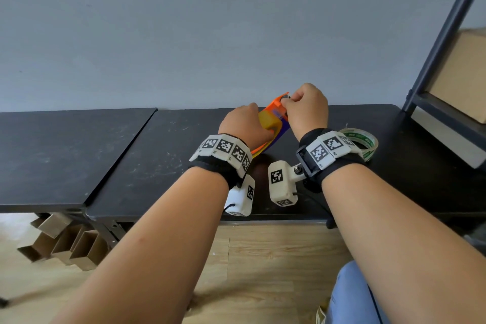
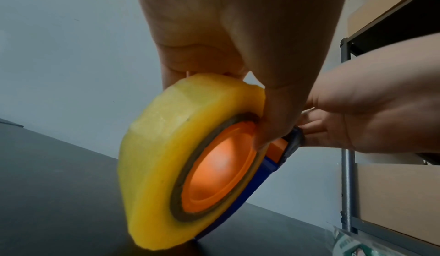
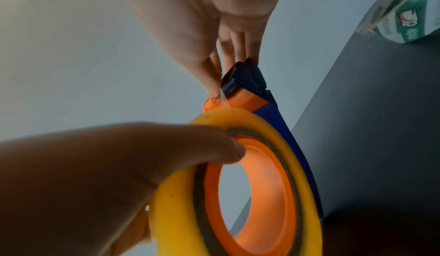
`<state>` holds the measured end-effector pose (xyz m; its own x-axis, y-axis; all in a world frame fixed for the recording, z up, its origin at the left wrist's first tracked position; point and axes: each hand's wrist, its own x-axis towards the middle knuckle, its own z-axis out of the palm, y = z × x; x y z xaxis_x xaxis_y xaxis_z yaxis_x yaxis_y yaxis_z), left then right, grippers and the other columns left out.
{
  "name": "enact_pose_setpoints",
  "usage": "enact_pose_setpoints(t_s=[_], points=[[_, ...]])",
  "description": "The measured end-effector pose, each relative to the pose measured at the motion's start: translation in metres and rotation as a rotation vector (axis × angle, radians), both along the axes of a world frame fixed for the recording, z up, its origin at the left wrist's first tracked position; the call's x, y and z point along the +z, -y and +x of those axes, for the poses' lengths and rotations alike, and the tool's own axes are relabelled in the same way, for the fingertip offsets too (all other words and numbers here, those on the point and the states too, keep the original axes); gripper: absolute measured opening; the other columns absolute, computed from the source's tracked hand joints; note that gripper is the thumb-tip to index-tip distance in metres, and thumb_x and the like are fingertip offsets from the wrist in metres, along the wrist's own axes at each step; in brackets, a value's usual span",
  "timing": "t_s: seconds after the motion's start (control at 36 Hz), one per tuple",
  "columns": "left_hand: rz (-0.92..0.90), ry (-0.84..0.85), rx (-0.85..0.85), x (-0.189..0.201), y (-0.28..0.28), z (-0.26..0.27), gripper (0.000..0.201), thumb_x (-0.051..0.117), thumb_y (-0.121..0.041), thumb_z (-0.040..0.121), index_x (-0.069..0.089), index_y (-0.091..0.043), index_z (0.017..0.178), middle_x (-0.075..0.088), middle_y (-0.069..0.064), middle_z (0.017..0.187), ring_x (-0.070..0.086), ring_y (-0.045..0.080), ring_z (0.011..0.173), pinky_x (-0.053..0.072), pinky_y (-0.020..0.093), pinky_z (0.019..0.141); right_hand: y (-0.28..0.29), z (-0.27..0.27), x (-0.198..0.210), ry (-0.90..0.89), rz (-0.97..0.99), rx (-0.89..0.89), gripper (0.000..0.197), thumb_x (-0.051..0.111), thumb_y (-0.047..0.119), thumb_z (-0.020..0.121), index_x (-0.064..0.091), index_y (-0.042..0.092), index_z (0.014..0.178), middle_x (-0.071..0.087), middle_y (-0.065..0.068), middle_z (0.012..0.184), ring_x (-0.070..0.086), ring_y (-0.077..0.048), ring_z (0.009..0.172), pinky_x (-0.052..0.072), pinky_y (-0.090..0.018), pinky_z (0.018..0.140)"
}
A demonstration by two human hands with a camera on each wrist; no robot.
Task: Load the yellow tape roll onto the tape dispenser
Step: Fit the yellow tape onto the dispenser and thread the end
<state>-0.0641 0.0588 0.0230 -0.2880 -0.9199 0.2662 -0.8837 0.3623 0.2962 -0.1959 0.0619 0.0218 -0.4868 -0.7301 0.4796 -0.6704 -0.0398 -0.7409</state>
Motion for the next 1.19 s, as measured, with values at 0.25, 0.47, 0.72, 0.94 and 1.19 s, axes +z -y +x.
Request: enact_pose_setpoints(t_s=[0.25, 0.47, 0.72, 0.94, 1.19], points=[[-0.002, -0.013, 0.017, -0.005, 0.004, 0.002, 0.044, 0.062, -0.038, 0.079, 0.053, -0.013, 0.115, 0.061, 0.005, 0.102, 0.058, 0.026, 0.091, 0.049, 0.034, 0.070, -0.005, 0.004, 0.009, 0.039, -0.034, 0.068, 0.016, 0.070, 0.019, 0.084, 0.068, 0.003, 0.085, 0.069, -0.005, 0.091, 0.057, -0.017, 0.082, 0.039, -0.026, 0.068], [-0.006, -0.017, 0.029, -0.004, 0.005, 0.000, 0.034, 0.062, -0.030, 0.079, 0.056, -0.014, 0.109, 0.060, 0.005, 0.103, 0.058, 0.026, 0.092, 0.045, 0.032, 0.069, -0.006, 0.004, 0.011, 0.080, -0.051, 0.051, 0.021, 0.069, 0.024, 0.088, 0.065, 0.006, 0.080, 0.061, -0.001, 0.079, 0.057, -0.017, 0.076, 0.039, -0.027, 0.066], [-0.015, -0.026, 0.039, -0.005, 0.004, 0.000, 0.032, 0.062, -0.028, 0.079, 0.055, -0.012, 0.106, 0.060, 0.006, 0.102, 0.052, 0.024, 0.083, 0.044, 0.033, 0.067, -0.004, 0.003, 0.006, 0.108, -0.073, 0.034, 0.017, 0.061, 0.023, 0.094, 0.056, 0.010, 0.085, 0.057, 0.001, 0.080, 0.054, -0.019, 0.078, 0.040, -0.029, 0.071], [-0.018, -0.031, 0.025, -0.005, 0.006, 0.004, 0.045, 0.065, -0.031, 0.079, 0.052, -0.014, 0.119, 0.060, 0.006, 0.112, 0.059, 0.029, 0.099, 0.046, 0.033, 0.072, -0.004, 0.000, 0.004, 0.296, -0.139, 0.009, 0.016, 0.055, 0.024, 0.097, 0.051, 0.012, 0.089, 0.069, -0.007, 0.091, 0.063, -0.023, 0.081, 0.049, -0.033, 0.074], [-0.006, -0.072, 0.001, -0.007, 0.006, 0.005, 0.054, 0.069, -0.036, 0.077, 0.051, -0.015, 0.124, 0.060, 0.006, 0.117, 0.059, 0.029, 0.104, 0.046, 0.033, 0.076, 0.003, -0.006, 0.000, 0.425, -0.166, 0.018, 0.023, 0.057, 0.024, 0.095, 0.060, 0.001, 0.095, 0.067, 0.004, 0.073, 0.059, -0.007, 0.063, 0.043, -0.014, 0.058]])
